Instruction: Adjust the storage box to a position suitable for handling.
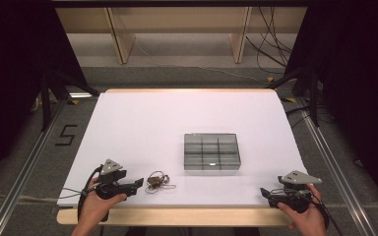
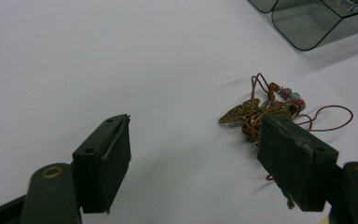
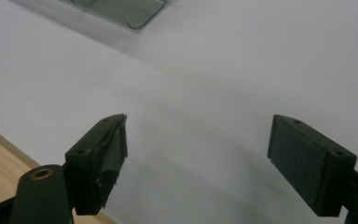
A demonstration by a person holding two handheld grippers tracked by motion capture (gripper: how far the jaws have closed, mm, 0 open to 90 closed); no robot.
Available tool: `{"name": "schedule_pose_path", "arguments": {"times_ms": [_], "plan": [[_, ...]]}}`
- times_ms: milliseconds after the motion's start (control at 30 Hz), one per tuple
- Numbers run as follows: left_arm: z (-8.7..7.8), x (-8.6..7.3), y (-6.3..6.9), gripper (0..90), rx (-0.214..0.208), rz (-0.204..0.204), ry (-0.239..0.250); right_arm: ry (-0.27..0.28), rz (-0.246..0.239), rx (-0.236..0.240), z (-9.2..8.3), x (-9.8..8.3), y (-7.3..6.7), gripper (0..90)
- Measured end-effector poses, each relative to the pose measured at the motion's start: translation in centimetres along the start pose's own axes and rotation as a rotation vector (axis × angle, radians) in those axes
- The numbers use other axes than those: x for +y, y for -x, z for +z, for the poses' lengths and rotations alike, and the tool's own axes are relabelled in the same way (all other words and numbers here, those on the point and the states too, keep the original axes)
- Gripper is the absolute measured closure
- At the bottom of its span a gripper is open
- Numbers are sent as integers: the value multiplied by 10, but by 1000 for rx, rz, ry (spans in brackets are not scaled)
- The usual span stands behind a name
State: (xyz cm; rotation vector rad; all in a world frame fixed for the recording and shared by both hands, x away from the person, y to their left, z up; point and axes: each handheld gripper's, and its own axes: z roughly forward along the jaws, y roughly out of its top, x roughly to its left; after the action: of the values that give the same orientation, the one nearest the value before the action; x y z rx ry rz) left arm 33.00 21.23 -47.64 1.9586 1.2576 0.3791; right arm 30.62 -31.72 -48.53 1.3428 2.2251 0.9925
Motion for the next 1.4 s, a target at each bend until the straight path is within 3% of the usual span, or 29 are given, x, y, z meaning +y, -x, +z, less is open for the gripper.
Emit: {"name": "schedule_pose_path", "arguments": {"times_ms": [33, 100, 133, 200, 233, 467, 500, 533, 600, 633, 700, 767, 833, 867, 900, 967, 1000, 1033, 1067, 1100, 1200, 1300, 1367, 1400], "plan": [[0, 0, 0, 252, 1, -1, 3, 11, -52, -8, 1, 0, 5, 206], [0, 0, 0, 253, 1, -1, 2, 17, -54, -9, 1, 0, 6, 208], [0, 0, 0, 252, 2, 0, 4, 10, -29, -7, 1, 0, 4, 209], [0, 0, 1, 253, 5, -2, 7, 16, -62, 11, 3, 0, 7, 209], [0, 0, 0, 253, 0, 0, 5, 2, -46, 4, 2, 0, 5, 208], [2, 0, 2, 253, -3, -12, 17, 15, -54, -8, 2, 0, 6, 196], [2, 0, 3, 253, 7, -12, 17, 16, -15, -11, 1, 0, 3, 193], [1, 1, 2, 253, -2, -2, 8, 23, -54, -8, 2, 0, 6, 190], [2, 1, 3, 252, -2, 12, 9, 23, -46, 1, 2, 0, 6, 191], [2, 2, 3, 253, -9, 9, 9, 20, -23, 24, 2, 1, 6, 192], [4, 4, 5, 253, -6, -7, 23, 31, -7, 13, 2, 2, 5, 191], [4, 7, 6, 253, -8, 3, 25, 28, 8, 20, 2, 4, 5, 183], [5, 10, 7, 253, -10, 3, 33, 47, -23, 19, 4, 8, 10, 175], [6, 13, 7, 253, -12, 20, 28, 30, 23, 28, 3, 9, 7, 175], [7, 14, 8, 253, -11, 16, 36, 57, -33, 28, 5, 12, 11, 175], [8, 19, 9, 253, -13, 33, 23, 63, -29, 33, 6, 17, 13, 179], [10, 21, 10, 253, -14, 28, 23, 49, -9, 31, 6, 19, 12, 194], [11, 22, 11, 253, -11, 31, 30, 63, -27, 40, 8, 21, 15, 221], [13, 25, 12, 253, -18, 35, 25, 52, -3, 40, 8, 22, 13, 246], [14, 28, 13, 253, -22, 37, 28, 54, -38, 49, 9, 24, 18, 261], [17, 35, 15, 254, -41, 35, 24, 58, -16, 66, 11, 28, 19, 360], [21, 42, 17, 262, -32, 31, 38, 87, -56, 61, 13, 33, 26, 457], [23, 46, 18, 268, -33, 45, 29, 95, -56, 52, 14, 36, 29, 477], [24, 48, 19, 271, -38, 51, 27, 72, -15, 52, 13, 37, 26, 492]]}}
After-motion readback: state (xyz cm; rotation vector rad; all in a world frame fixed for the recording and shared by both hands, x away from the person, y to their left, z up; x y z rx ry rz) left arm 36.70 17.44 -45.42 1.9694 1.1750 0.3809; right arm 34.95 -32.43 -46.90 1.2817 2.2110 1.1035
